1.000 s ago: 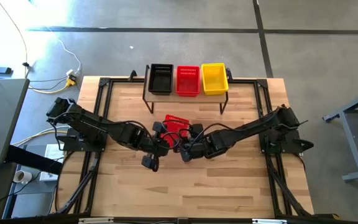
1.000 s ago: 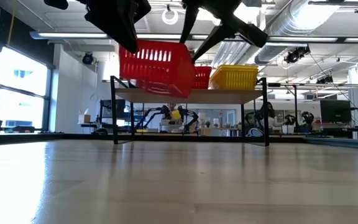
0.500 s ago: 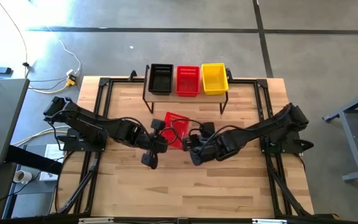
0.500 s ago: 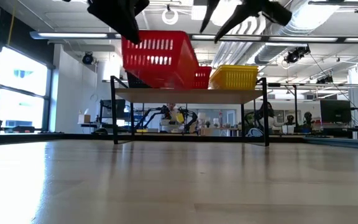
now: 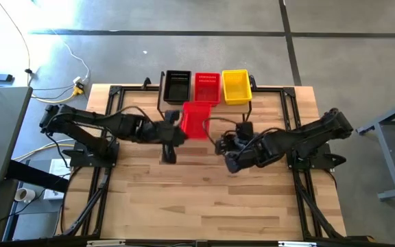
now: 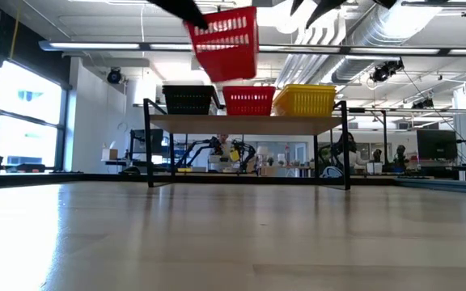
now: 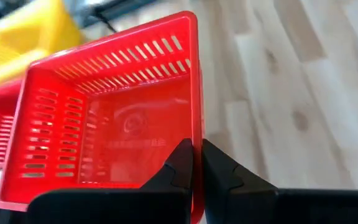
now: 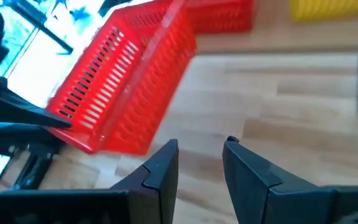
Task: Stack baskets on shelf by color
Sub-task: Stack the red basket on top of the red basket on the shelf, then return to Home Position
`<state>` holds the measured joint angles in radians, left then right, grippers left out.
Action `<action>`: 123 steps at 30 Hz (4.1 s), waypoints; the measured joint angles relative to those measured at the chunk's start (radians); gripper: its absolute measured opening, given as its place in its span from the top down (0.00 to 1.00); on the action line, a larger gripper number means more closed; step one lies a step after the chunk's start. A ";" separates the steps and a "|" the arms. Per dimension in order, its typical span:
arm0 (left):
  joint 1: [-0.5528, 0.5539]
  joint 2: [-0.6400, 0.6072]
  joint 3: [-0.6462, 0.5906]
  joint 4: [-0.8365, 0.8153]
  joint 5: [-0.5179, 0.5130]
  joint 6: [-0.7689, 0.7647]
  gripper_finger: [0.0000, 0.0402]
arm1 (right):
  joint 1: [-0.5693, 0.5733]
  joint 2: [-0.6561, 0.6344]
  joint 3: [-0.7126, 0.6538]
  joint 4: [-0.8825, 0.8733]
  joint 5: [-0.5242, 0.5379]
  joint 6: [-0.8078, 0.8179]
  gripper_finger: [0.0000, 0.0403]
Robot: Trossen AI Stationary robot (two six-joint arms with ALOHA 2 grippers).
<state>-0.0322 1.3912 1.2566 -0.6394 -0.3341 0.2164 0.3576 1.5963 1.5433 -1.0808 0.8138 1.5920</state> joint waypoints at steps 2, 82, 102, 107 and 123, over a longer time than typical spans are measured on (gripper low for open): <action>0.031 -0.006 0.008 0.035 -0.013 0.029 1.00 | -0.008 -0.027 0.000 -0.016 0.027 -0.014 0.72; 0.522 0.246 0.129 0.239 0.301 0.338 1.00 | -0.443 -0.269 0.000 -0.030 -0.089 -0.759 0.72; 0.516 0.246 0.129 0.241 0.259 0.338 0.74 | -0.443 -0.269 0.000 -0.030 -0.088 -0.756 0.72; 0.501 0.242 0.129 0.240 0.259 0.337 0.68 | -0.443 -0.269 0.000 -0.030 -0.088 -0.756 0.72; 0.467 0.035 0.225 0.013 0.177 0.180 0.63 | -0.418 -0.269 0.000 -0.030 -0.085 -0.808 0.72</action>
<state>0.4352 1.4262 1.4812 -0.6262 -0.1567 0.3967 -0.0604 1.3277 1.5436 -1.1103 0.7288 0.7841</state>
